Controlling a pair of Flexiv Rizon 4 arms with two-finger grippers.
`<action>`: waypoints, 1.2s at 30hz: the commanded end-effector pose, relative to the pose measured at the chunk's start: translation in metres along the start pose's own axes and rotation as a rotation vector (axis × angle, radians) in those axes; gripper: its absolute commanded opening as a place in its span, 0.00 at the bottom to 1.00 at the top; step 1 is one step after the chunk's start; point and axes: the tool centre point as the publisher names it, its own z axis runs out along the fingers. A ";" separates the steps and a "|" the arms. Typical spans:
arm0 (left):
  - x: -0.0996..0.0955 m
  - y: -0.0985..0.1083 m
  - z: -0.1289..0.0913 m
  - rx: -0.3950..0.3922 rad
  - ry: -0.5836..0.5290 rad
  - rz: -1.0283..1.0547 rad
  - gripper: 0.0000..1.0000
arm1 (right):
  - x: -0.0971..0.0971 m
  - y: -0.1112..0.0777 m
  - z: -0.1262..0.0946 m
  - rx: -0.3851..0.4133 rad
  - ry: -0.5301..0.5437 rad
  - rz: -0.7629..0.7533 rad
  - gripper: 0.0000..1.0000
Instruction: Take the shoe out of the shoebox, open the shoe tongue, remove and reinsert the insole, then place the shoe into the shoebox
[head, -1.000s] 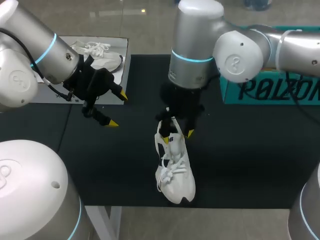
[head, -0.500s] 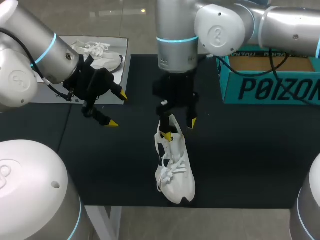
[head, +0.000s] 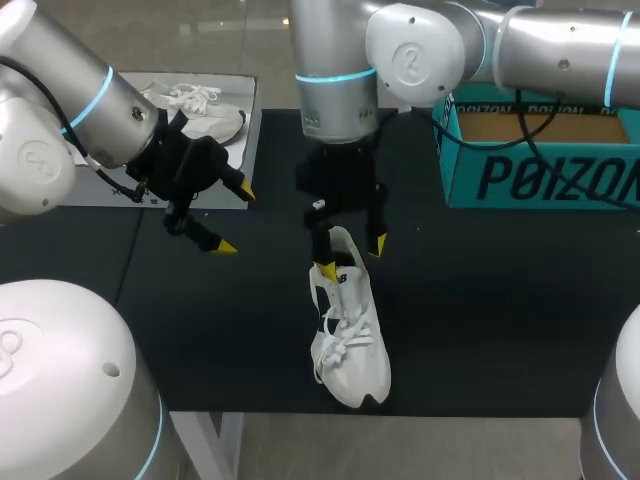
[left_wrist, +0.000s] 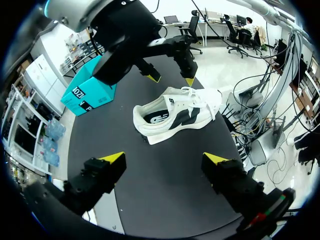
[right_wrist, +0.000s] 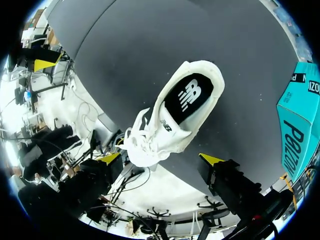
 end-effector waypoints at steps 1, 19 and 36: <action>-0.001 0.000 0.000 -0.003 0.002 0.000 1.00 | 0.000 -0.001 0.000 -0.002 -0.001 0.001 1.00; -0.001 0.000 0.000 -0.003 0.002 0.000 1.00 | 0.000 0.001 0.003 -0.063 -0.108 -0.047 1.00; -0.001 0.000 0.000 -0.003 0.002 0.000 1.00 | -0.024 0.011 -0.007 -0.220 -0.284 -0.491 1.00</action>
